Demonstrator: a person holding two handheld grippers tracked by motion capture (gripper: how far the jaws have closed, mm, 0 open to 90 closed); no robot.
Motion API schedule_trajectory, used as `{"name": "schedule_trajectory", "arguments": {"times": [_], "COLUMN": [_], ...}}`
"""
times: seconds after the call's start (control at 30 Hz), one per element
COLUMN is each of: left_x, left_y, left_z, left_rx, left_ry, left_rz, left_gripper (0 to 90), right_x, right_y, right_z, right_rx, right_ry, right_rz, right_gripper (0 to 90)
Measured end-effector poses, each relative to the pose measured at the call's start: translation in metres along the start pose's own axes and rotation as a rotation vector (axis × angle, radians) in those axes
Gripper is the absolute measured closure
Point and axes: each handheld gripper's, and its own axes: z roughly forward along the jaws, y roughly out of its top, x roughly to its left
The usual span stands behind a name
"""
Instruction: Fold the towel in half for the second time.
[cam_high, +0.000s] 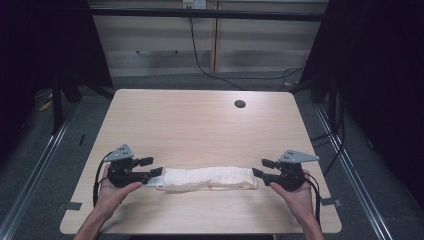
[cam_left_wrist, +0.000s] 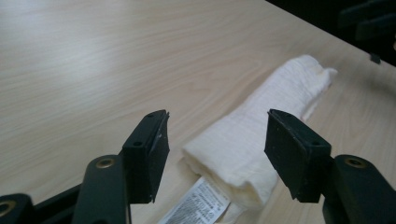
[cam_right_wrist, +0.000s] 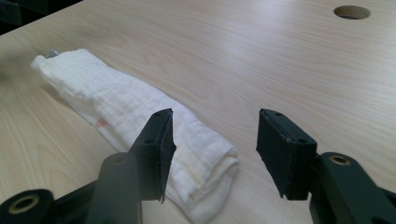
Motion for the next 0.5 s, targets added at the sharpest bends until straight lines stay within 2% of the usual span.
{"name": "schedule_trajectory", "arguments": {"times": [0.07, 0.2, 0.33, 0.5], "left_x": [0.005, 0.014, 0.02, 0.024], "left_y": [-0.002, -0.008, -0.016, -0.025], "left_z": [-0.008, -0.019, -0.025, -0.03], "left_rx": [-0.013, 0.002, 0.021, 0.027], "left_ry": [0.034, 0.107, 0.133, 0.164], "left_rz": [-0.014, -0.024, -0.037, -0.068], "left_gripper": [37.2, 34.1, 31.3, 28.2], "right_x": [-0.004, -0.015, -0.024, -0.037], "right_y": [-0.002, -0.006, -0.011, -0.018], "right_z": [-0.004, -0.013, -0.021, -0.031], "right_rx": [-0.007, -0.033, -0.048, -0.061], "right_ry": [-0.025, -0.048, -0.091, -0.134], "right_rz": [0.013, 0.061, 0.102, 0.136], "right_gripper": [44.8, 42.1, 36.9, 34.8]}}
